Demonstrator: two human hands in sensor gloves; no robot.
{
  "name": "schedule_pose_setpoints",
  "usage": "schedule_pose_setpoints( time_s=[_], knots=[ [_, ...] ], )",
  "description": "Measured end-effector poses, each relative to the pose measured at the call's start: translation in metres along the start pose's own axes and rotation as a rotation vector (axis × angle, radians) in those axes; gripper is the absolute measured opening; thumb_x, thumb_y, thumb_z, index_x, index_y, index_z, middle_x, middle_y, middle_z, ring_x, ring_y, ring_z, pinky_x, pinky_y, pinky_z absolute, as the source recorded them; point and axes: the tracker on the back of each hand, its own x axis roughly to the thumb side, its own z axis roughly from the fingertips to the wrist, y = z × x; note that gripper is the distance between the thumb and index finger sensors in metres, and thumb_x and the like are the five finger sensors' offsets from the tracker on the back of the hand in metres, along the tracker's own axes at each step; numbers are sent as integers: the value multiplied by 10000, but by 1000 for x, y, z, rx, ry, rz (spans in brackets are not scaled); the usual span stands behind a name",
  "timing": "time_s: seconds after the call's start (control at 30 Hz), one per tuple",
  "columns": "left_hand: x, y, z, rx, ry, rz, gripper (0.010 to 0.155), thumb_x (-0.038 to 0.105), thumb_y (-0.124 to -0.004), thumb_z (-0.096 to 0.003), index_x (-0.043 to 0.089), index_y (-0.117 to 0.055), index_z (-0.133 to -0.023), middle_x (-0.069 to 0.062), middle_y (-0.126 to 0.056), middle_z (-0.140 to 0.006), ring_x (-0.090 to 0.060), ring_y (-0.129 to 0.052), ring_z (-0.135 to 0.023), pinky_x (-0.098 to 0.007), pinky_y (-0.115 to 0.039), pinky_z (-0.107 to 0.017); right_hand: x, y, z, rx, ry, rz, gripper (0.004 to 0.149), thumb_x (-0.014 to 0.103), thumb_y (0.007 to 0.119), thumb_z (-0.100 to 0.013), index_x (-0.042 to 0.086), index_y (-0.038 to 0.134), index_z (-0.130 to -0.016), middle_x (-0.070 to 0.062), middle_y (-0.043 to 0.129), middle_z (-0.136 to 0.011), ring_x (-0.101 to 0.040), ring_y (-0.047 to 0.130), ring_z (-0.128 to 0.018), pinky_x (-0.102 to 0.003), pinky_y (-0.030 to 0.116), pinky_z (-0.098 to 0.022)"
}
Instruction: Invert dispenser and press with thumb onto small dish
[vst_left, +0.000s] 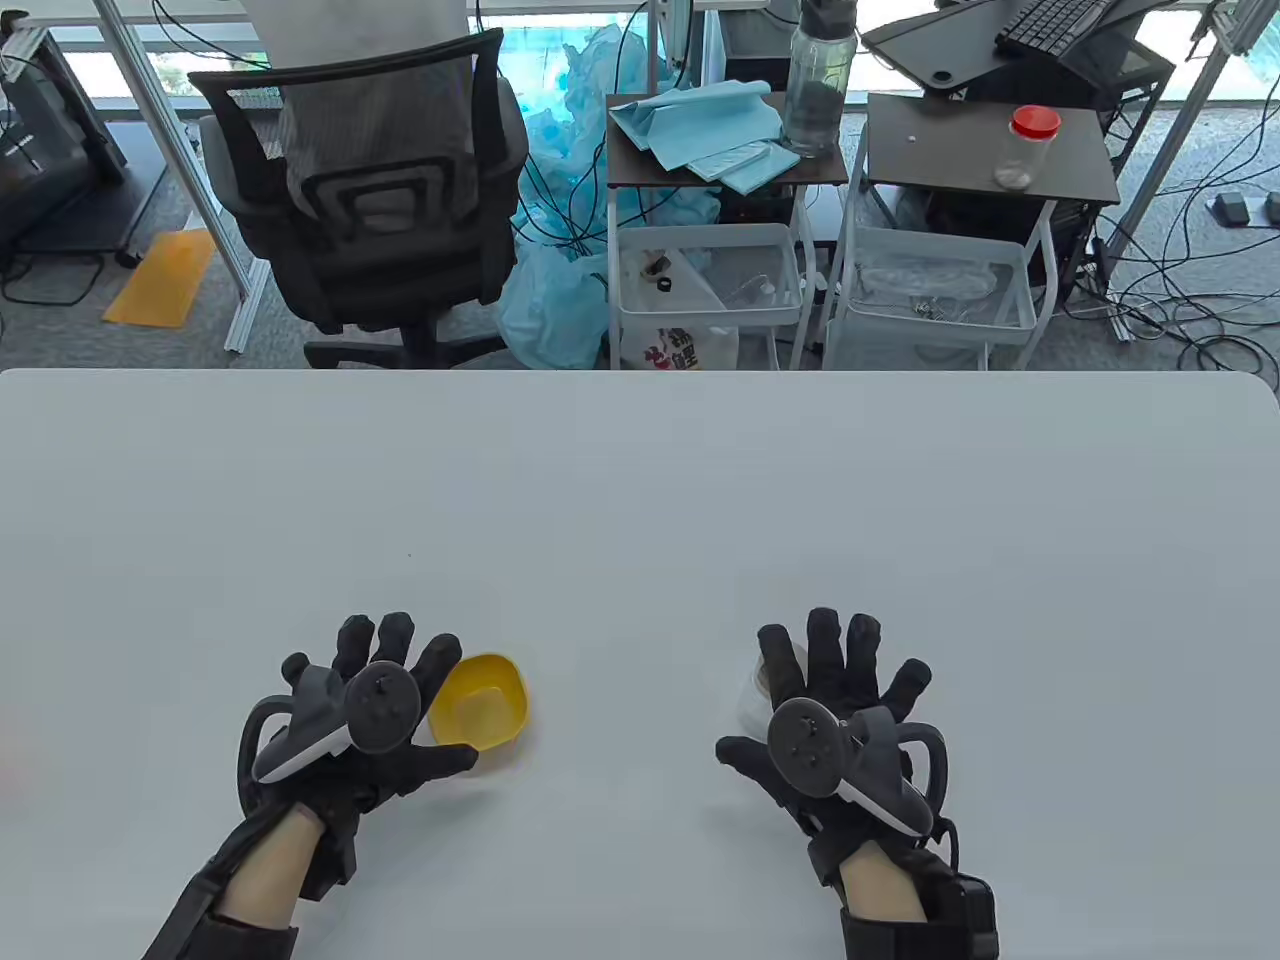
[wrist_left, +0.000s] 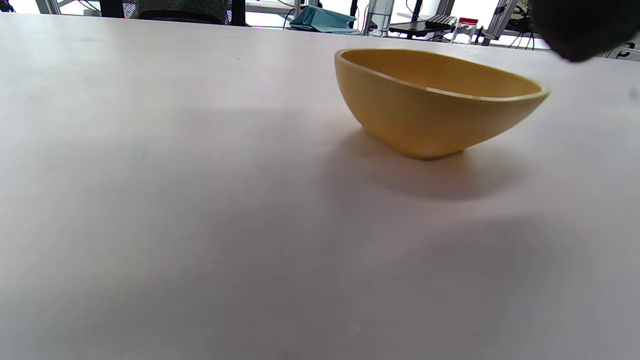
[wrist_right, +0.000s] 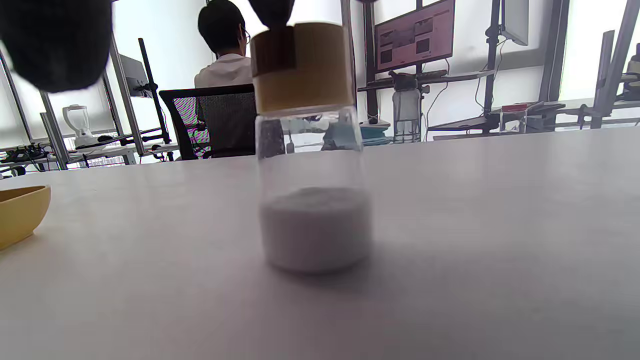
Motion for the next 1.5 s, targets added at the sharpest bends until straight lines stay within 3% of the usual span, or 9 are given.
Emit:
schedule_pose_setpoints(
  time_s=[1.5],
  knots=[
    [3,3,-1,-5,-26,54,963,856,-696,-428,482,-105,-1091,-29,-36,-1236,-478,-57,-1169,-838,-205,-695,-2,0,1,-15,-6,-29,1043,732,716,-440,162,249,-1179,-281,68,-1170,-601,12,-1014,-908,153,-581]
  ],
)
